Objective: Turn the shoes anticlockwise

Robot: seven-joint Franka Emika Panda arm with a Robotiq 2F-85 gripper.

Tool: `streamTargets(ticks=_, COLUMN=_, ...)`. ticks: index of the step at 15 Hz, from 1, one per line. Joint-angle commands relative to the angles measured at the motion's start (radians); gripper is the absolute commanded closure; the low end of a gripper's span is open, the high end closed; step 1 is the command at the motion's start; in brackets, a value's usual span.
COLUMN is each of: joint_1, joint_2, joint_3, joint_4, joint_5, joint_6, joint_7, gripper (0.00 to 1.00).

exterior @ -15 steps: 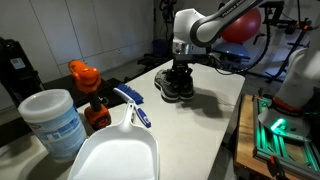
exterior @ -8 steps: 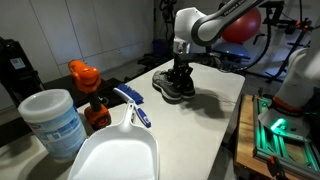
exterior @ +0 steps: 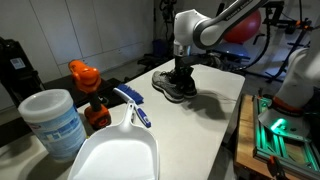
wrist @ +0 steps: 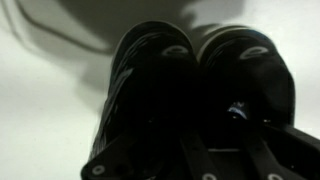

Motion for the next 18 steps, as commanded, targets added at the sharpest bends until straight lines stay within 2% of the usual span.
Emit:
streamTargets(ticks=1, joint_1=0.028, joint_2=-0.030, joint_3=0.001, joint_4=-0.017, joint_5=-0.112, joint_6=-0.052, joint_7=-0.070, gripper=0.94)
streamTargets(ticks=4, joint_1=0.039, joint_2=-0.039, joint_3=0.005, joint_4=-0.033, joint_5=-0.181, joint_6=-0.043, joint_7=-0.145, gripper=0.94)
streamTargets(ticks=7, joint_1=0.041, joint_2=-0.063, joint_3=0.004, joint_4=-0.071, joint_5=-0.220, joint_6=0.014, joint_7=-0.203, gripper=0.94)
streamTargets(ticks=13, joint_1=0.027, joint_2=-0.109, joint_3=0.005, joint_4=-0.143, joint_5=-0.175, joint_6=0.102, joint_7=-0.304, gripper=0.94)
streamTargets(ticks=18, joint_1=0.018, joint_2=-0.143, joint_3=0.006, joint_4=-0.189, joint_5=-0.172, joint_6=0.130, joint_7=-0.362, gripper=0.94)
